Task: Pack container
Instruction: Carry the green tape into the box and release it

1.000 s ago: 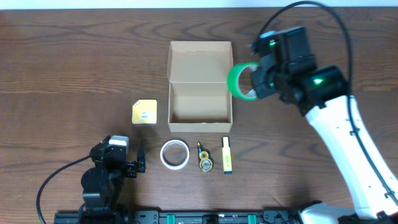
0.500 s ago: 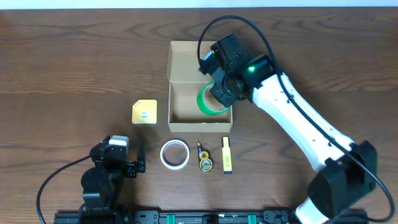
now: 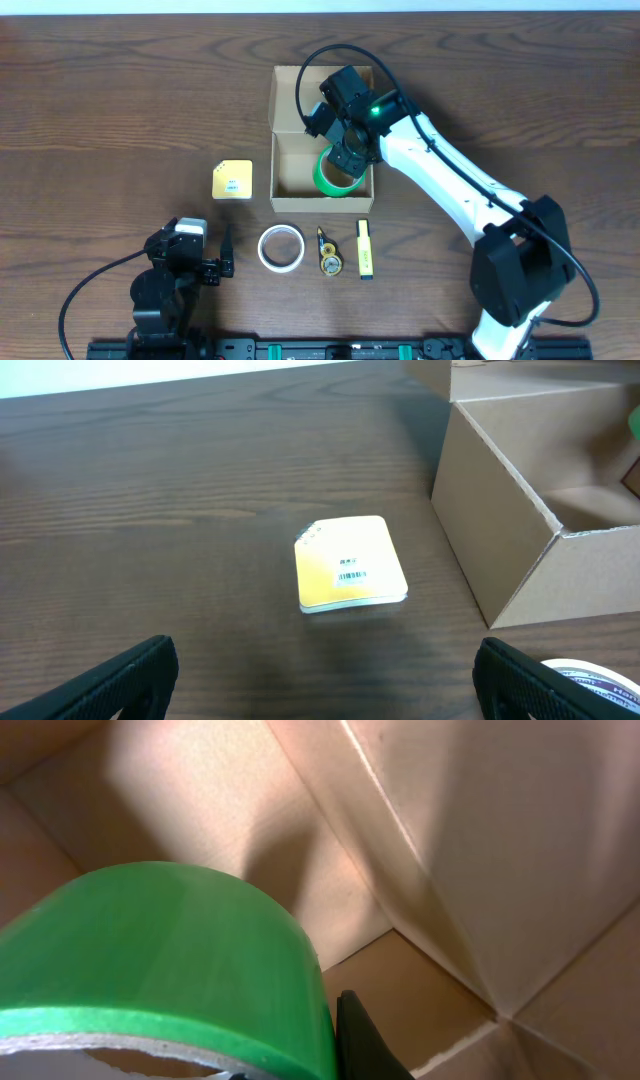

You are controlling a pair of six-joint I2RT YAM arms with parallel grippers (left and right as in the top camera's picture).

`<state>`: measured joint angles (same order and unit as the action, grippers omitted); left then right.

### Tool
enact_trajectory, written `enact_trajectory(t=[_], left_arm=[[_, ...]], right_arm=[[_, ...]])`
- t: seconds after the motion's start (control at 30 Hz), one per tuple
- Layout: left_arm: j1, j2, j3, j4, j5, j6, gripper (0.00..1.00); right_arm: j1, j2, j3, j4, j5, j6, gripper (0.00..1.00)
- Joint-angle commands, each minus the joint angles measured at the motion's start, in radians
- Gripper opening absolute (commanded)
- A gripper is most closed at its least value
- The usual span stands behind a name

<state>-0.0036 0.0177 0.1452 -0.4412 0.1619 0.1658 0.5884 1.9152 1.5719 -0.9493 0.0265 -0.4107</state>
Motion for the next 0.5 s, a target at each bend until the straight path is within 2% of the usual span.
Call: enact_trajectory(t=[0.0,0.47], left_arm=[[0.003,0.000,-0.017,-0.003,0.011,0.014,0.95],[0.003,0.000,-0.017,-0.003,0.012,0.014,0.95]], right_arm=[[0.004,0.034,0.021,0.007,-0.001,-0.053,0.01],[0.004,0.133,0.018,0.047,0.000,-0.063,0.01]])
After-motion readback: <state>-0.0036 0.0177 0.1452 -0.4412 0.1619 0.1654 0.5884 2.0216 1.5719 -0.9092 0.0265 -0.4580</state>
